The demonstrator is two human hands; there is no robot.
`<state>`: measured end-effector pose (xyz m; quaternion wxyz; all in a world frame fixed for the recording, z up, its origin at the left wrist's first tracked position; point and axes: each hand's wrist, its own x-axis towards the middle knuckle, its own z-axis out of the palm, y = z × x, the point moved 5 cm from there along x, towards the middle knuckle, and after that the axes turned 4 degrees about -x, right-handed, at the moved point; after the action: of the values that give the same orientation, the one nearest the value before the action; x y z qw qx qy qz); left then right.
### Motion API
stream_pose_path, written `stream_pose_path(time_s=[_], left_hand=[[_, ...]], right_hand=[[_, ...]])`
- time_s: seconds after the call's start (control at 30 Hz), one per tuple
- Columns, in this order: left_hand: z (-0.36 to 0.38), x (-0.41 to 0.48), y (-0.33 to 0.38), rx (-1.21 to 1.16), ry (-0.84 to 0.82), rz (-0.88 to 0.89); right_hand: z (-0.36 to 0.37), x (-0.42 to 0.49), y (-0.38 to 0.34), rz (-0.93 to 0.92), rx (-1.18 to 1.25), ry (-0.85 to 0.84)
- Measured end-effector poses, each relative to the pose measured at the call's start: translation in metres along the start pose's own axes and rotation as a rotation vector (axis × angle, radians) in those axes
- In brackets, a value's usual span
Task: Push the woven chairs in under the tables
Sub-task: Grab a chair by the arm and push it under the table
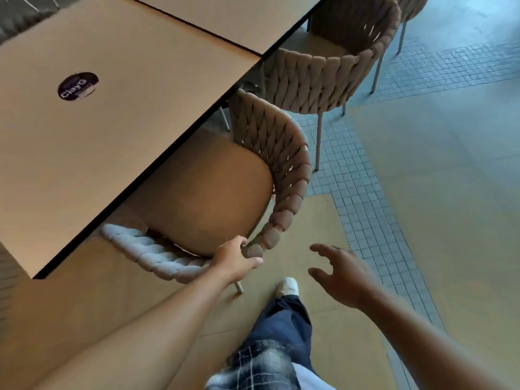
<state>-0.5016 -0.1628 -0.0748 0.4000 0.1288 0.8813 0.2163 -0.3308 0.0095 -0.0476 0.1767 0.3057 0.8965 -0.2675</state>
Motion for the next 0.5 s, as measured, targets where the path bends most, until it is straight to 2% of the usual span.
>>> stream_pose_path(time_s=[0.3,0.5], left_hand=[[0.017,0.03,0.017,-0.039,-0.013,-0.162],[0.027,0.036,0.019,-0.058,0.01,-0.275]], right_hand=[[-0.053,0.096,-0.015,-0.221,-0.079,-0.047],[-0.07,0.15,-0.028,-0.429,-0.225,-0.085]])
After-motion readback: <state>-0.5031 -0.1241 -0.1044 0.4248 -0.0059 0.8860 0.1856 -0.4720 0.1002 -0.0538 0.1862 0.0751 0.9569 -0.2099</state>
